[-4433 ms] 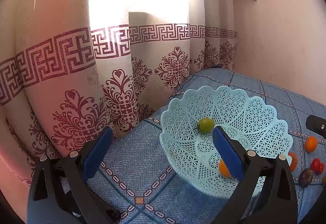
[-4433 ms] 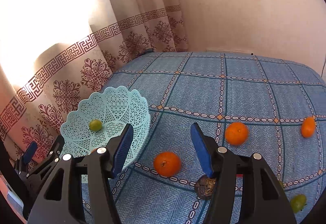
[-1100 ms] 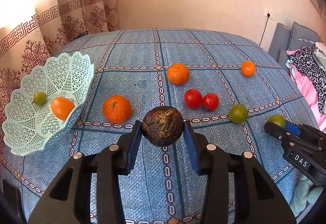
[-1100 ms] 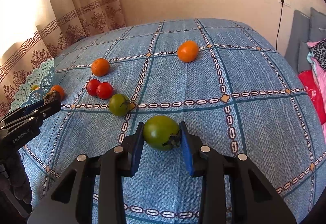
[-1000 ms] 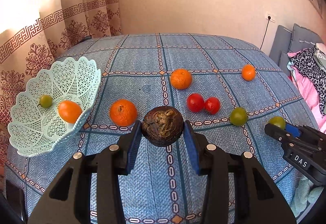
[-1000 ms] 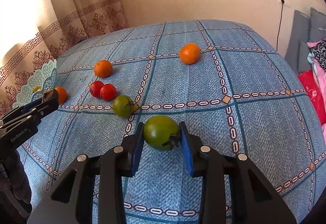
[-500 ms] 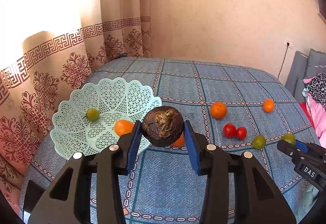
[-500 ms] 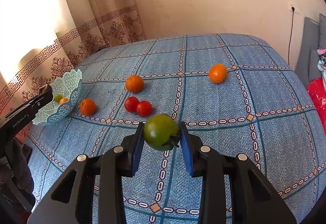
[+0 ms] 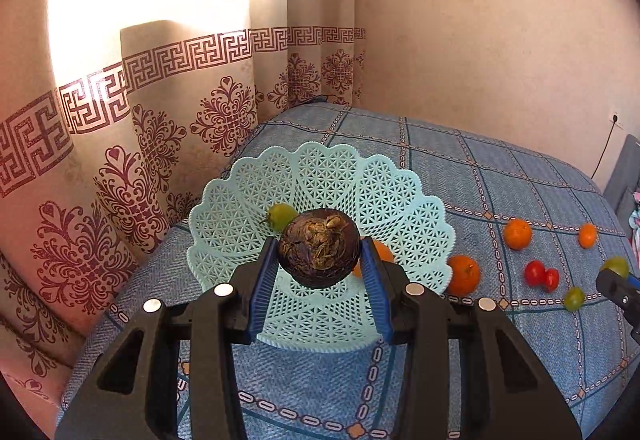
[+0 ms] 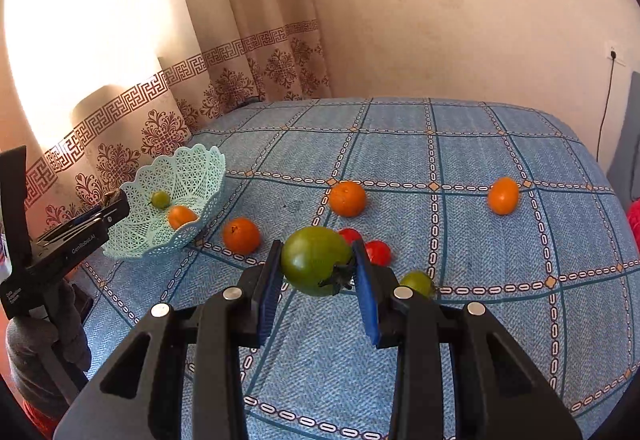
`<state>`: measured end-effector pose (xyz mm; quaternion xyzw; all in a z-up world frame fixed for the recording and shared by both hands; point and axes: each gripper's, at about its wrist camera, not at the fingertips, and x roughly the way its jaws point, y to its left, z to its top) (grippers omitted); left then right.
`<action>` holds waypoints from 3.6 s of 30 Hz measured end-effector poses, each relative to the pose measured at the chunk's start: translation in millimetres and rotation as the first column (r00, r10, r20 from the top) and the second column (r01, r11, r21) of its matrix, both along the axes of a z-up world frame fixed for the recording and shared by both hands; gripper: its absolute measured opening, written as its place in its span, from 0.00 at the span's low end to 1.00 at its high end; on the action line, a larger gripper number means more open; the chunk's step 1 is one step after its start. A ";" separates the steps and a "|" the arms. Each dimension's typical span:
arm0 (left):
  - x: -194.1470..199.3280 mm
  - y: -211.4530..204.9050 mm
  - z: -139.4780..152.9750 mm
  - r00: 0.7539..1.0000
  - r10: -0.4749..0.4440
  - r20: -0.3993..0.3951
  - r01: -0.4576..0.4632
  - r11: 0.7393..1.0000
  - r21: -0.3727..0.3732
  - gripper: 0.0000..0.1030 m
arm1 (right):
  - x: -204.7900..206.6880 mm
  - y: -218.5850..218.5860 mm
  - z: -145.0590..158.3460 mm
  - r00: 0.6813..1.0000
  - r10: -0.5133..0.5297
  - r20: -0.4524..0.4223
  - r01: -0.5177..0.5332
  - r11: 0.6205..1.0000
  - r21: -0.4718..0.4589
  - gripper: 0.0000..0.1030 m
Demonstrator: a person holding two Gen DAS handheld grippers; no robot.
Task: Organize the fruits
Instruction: 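Drop brown fruit in basket with left gripper while right carries green tomato over, then open the right gripper to drop the green tomato into the basket, then grasp the mandarin with left gripper while right grasps a small green tomato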
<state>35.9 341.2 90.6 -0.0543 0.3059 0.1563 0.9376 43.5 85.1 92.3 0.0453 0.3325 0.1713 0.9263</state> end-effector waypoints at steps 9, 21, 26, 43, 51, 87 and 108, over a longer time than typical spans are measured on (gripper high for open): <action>6.5 18.2 -9.0 1.000 0.028 -0.008 -0.028 0.999 -0.018 0.42 | 11.8 44.2 9.8 0.997 0.076 0.021 -0.076 0.997 0.007 0.33; -0.2 37.7 -13.2 0.992 0.120 0.031 -0.119 0.993 -0.026 0.73 | 29.4 108.7 12.7 0.980 0.196 0.006 -0.197 0.979 0.045 0.33; -6.0 45.0 -13.2 0.978 0.201 0.052 -0.202 0.979 0.015 0.73 | 32.1 130.2 8.2 0.970 0.241 -0.008 -0.240 0.969 0.051 0.33; -14.8 66.7 -20.4 0.952 0.300 0.050 -0.301 0.954 -0.003 0.94 | 40.6 161.2 -5.8 0.953 0.298 -0.055 -0.293 0.953 0.083 0.46; -14.5 65.6 -19.5 0.952 0.301 0.047 -0.301 0.954 -0.006 0.95 | 37.6 153.4 -4.9 0.960 0.277 -0.044 -0.274 0.959 0.072 0.46; -18.5 -19.7 9.5 0.998 0.027 0.054 -0.026 1.000 -0.009 0.95 | 18.4 -3.2 -27.2 0.998 -0.045 -0.052 0.046 0.999 0.017 0.47; 3.5 -101.8 -37.0 0.970 -0.218 -0.111 0.202 0.969 -0.141 0.95 | 15.8 -59.7 -63.7 0.984 -0.135 -0.112 0.131 0.990 -0.041 0.46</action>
